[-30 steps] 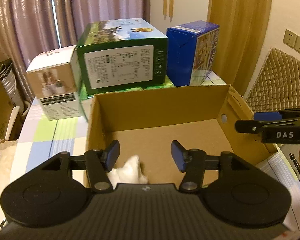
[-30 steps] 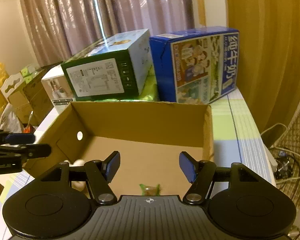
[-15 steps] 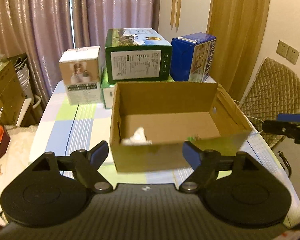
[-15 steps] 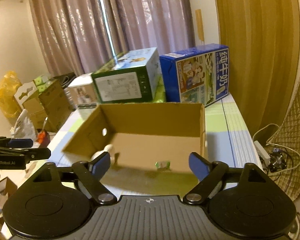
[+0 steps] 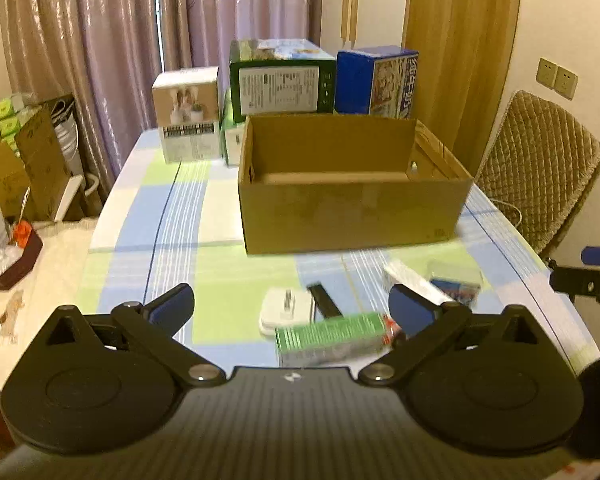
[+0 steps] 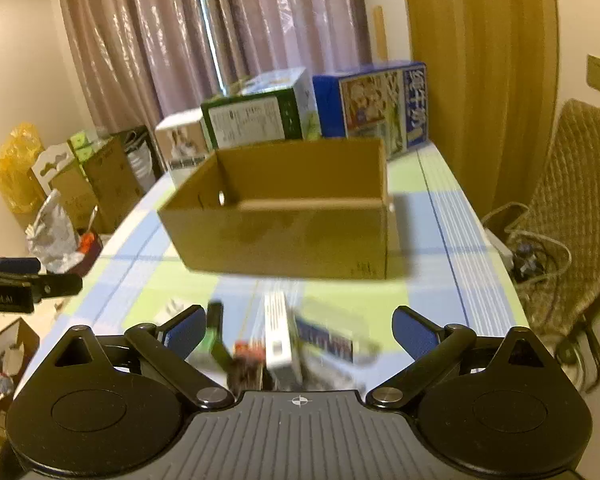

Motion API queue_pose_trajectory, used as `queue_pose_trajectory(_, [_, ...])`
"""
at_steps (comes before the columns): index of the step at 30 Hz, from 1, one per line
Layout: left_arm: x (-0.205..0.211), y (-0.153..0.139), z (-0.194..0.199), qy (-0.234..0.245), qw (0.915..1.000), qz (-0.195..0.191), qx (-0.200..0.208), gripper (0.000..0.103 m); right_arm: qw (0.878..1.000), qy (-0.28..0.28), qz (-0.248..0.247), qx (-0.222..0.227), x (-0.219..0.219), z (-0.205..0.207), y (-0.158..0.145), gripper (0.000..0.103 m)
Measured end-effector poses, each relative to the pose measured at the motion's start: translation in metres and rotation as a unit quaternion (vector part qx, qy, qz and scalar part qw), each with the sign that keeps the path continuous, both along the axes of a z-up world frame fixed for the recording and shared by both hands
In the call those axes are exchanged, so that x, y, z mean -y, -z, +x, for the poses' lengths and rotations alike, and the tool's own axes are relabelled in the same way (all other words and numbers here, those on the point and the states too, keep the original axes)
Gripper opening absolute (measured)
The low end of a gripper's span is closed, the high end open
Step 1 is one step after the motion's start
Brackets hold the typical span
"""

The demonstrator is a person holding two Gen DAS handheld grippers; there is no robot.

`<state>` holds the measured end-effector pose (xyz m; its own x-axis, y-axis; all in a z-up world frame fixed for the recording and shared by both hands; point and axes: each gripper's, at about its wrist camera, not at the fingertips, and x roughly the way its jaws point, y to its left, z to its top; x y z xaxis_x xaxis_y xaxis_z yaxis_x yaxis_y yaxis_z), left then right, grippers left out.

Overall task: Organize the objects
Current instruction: 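Move both tools back from the box over the remaining table items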

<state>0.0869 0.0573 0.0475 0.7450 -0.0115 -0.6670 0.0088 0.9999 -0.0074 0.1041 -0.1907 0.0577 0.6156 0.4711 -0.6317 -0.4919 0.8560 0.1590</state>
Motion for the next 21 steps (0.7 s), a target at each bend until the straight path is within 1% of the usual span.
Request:
queue_pose_trajectory(4, [0.001, 0.012, -0.020, -0.010, 0.9999, 0.000, -0.012, 0.102, 1.000, 0.005, -0.003, -0.017, 0.008, -0.023, 0.013, 0.097])
queue_pose_trajectory(7, [-0.001, 0.022, -0.030, -0.016, 0.9995, -0.014, -0.023, 0.102, 1.000, 0.003, -0.010, -0.022, 0.010, -0.033, 0.019, 0.097])
queue_pose_trajectory(11, [0.001, 0.028, -0.040, -0.012, 0.9995, -0.008, -0.028, 0.102, 1.000, -0.002, -0.019, -0.024, 0.011, -0.041, 0.025, 0.097])
queue_pose_trajectory(21, [0.006, 0.039, -0.038, 0.004, 0.9992, -0.007, -0.040, 0.102, 0.999, -0.012, -0.023, -0.019, 0.007, -0.042, 0.033, 0.097])
